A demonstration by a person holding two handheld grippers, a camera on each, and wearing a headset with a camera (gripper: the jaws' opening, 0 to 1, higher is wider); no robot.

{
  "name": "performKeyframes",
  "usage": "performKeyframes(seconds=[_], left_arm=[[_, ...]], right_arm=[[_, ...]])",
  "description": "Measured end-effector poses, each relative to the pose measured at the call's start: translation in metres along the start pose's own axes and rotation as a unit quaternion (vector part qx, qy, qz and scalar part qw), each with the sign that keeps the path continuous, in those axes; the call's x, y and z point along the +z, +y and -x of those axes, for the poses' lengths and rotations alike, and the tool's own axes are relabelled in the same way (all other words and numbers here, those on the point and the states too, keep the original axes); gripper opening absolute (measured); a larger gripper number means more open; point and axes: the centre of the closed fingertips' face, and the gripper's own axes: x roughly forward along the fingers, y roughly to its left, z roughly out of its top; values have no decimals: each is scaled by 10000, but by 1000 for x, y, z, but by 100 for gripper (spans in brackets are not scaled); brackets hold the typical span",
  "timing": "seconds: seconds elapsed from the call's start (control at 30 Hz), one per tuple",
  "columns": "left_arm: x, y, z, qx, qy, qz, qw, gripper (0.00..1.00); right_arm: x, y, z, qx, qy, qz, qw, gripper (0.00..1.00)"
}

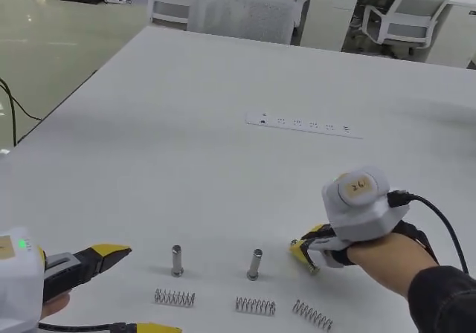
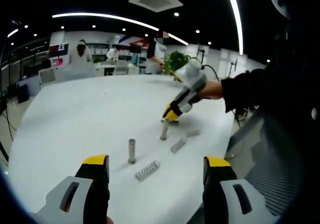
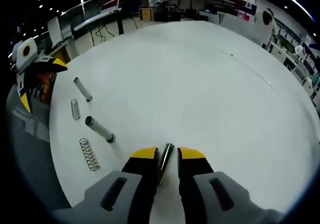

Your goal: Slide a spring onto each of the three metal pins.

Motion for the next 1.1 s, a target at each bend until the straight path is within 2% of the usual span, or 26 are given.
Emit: performKeyframes(seconds=[0.17,0.4,0.7,0.87,1.1], left_arm=[[0,0,0,-1,-2,6,10000,73],[0,1,0,8,-15,19,10000,73],[-1,1,0,-5,-9,12,10000,72],[-1,0,0,-11,-7,-5,10000,72],[0,-1,-1,-46,0,-59,10000,72]], right_arm=[[1,0,-3,-4,76,-34,10000,11],[-5,0,-7,-57,304,-34,9995,8],[-4,-1,-7,-196,477,-139,9986,6],[-4,-1,-6,-228,459,-210,9985,5],[3,-2,12,-239,226,-345,9989,5]])
